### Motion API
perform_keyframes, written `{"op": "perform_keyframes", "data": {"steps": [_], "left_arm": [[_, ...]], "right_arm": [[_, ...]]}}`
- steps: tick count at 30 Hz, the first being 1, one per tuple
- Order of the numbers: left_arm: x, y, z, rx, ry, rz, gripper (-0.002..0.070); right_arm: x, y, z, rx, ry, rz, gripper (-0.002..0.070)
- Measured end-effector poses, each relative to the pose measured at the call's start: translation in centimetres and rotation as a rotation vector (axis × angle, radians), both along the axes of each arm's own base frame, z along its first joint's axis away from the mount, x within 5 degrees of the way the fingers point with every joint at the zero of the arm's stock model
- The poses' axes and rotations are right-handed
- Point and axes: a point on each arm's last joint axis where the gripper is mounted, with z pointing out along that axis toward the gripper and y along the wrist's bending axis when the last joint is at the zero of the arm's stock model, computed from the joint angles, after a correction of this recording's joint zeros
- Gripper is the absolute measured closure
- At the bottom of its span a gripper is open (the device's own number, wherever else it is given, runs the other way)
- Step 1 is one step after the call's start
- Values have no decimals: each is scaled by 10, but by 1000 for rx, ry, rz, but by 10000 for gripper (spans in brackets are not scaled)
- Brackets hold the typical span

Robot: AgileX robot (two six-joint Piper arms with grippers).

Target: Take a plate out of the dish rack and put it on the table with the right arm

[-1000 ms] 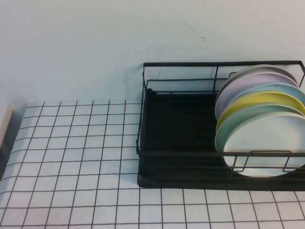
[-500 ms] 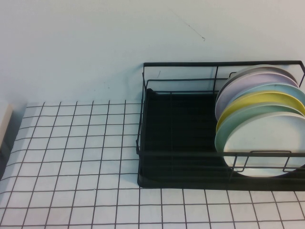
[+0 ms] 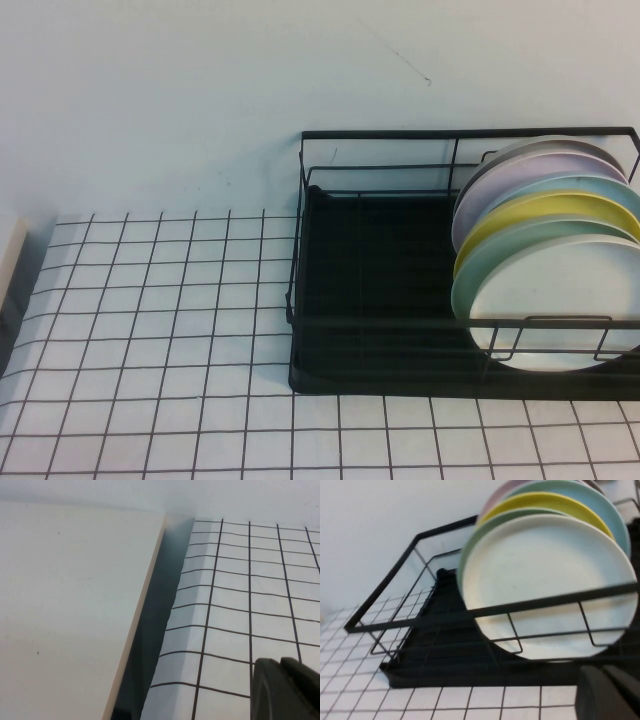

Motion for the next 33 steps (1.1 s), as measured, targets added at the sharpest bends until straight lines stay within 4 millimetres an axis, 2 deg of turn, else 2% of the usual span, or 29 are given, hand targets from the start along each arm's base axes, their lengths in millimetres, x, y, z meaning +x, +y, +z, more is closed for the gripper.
{"op": "perform_keyframes", "data": {"steps": [4,7,9,11,14,17,21,24,30,33], "left_arm": [[0,0,0,0,0,0,678],[0,0,0,0,0,0,678],[0,0,0,0,0,0,678],[0,0,0,0,0,0,678],[0,0,0,0,0,0,678],[0,0,0,0,0,0,678],[0,0,0,0,0,0,678],[0,0,0,0,0,0,678],[0,0,0,0,0,0,678],[0,0,0,0,0,0,678]], "right_arm": [[-3,7,60,-278,-16,161,678],[7,8,97,-504,41,300,648],[22,9,118,-612,71,389,575],[41,8,130,-690,81,452,464],[71,8,141,-816,72,544,318],[103,6,138,-956,55,642,272],[148,4,117,-1055,55,729,273],[174,3,101,-1081,48,765,278],[213,1,68,-1102,71,783,279],[225,-1,58,-1103,78,772,279]]}}
